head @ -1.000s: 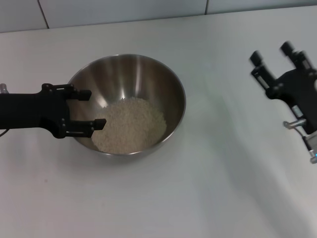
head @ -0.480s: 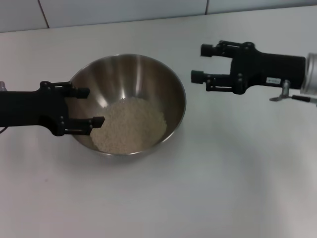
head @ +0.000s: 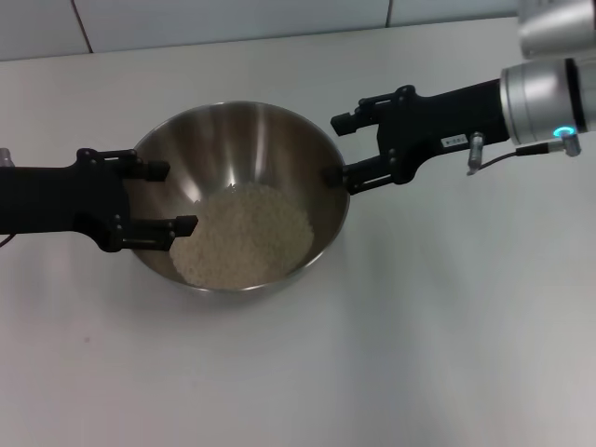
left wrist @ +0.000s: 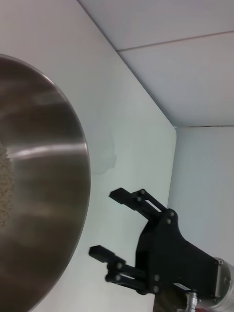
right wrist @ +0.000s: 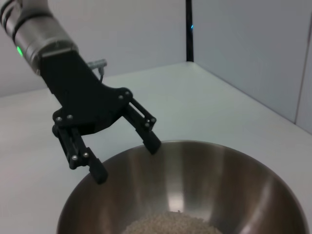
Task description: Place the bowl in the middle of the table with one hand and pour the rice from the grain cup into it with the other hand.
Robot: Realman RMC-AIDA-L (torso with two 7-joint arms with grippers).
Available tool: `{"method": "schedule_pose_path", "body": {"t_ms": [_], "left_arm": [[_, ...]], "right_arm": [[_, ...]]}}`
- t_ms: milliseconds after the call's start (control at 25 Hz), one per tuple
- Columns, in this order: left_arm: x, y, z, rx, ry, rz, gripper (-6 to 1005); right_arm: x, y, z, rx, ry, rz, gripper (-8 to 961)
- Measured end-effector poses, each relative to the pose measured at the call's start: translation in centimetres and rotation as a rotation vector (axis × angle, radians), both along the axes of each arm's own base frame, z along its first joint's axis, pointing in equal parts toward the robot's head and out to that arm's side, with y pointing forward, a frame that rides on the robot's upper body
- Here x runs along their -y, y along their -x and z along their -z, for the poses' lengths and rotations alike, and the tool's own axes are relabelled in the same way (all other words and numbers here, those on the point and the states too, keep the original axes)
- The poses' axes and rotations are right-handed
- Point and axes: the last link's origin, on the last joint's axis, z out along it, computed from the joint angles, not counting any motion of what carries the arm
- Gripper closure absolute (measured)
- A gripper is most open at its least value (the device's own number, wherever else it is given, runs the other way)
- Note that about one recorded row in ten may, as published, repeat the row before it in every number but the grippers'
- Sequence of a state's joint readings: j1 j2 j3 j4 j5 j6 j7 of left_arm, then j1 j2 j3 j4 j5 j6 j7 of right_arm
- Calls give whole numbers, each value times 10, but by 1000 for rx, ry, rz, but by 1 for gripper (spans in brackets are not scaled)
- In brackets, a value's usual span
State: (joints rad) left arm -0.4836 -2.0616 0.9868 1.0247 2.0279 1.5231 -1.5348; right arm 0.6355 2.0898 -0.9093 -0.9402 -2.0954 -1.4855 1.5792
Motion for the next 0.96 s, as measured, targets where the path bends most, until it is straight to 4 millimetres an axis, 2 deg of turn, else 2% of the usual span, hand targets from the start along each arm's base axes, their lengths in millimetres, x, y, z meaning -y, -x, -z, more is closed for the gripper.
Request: {"method": "schedule_pose_path", "body": {"t_ms": [160,960], "left_arm": [[0,0,0,2,0,-5,180],[2,2,0,3,3,-14,180]], "right_arm": [[-1,7,6,1,8,-14,185],[1,8,7,4,4,-23,184]]}}
